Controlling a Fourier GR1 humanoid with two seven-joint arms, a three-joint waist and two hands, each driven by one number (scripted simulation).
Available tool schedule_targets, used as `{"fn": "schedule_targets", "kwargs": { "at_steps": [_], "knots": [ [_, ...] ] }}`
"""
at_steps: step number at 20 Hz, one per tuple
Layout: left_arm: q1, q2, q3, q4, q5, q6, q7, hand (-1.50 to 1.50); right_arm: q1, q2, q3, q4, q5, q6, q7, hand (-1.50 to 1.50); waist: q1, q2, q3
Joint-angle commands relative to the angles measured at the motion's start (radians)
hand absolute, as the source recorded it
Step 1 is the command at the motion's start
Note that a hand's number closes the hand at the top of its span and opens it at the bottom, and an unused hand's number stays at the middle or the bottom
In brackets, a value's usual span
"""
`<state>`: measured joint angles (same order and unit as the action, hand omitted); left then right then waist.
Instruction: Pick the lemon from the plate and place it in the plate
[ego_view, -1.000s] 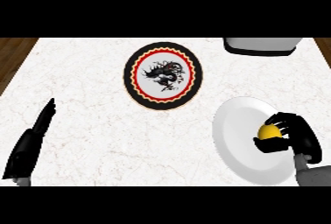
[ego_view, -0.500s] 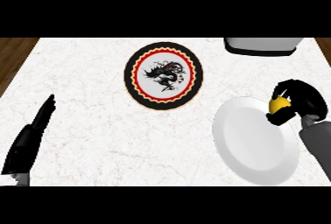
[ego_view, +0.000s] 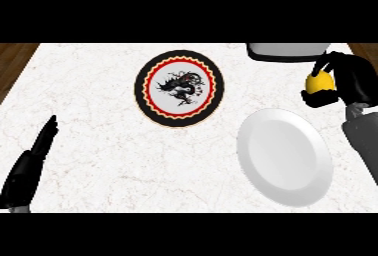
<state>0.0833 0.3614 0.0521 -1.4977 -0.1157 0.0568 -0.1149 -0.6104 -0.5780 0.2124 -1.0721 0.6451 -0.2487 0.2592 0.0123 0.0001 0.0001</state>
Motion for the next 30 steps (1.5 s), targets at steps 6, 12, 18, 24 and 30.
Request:
{"fn": "schedule_targets", "kwargs": {
  "at_steps": [6, 12, 18, 24, 30],
  "knots": [
    [0.040, -0.008, 0.006, -0.003, -0.017, -0.007, -0.033, 0.00, -0.060, 0.070, -0.008, -0.290, -0.100, 0.105, -0.042, 1.50, -0.010, -0.004, -0.001],
    [0.019, -0.015, 0.020, 0.020, -0.024, -0.016, -0.031, 0.00, -0.171, 0.221, 0.052, -0.294, -0.047, 0.141, 0.043, 1.50, -0.001, 0.000, -0.001],
    [0.018, -0.049, -0.002, 0.006, -0.057, -0.002, -0.040, 0.00, -0.353, 0.367, 0.010, -0.056, -0.026, 0.121, 0.042, 1.50, 0.011, 0.003, 0.000],
    [-0.024, -0.041, 0.018, 0.033, -0.038, -0.035, -0.037, 0.00, -0.527, 0.505, -0.003, 0.174, 0.005, 0.132, 0.118, 1.50, 0.016, 0.006, -0.001],
    [-0.017, -0.039, 0.018, 0.000, -0.055, -0.029, -0.007, 0.00, -0.553, 0.572, -0.037, 0.476, 0.007, 0.060, -0.030, 1.50, 0.029, 0.012, 0.000]
  ]
}}
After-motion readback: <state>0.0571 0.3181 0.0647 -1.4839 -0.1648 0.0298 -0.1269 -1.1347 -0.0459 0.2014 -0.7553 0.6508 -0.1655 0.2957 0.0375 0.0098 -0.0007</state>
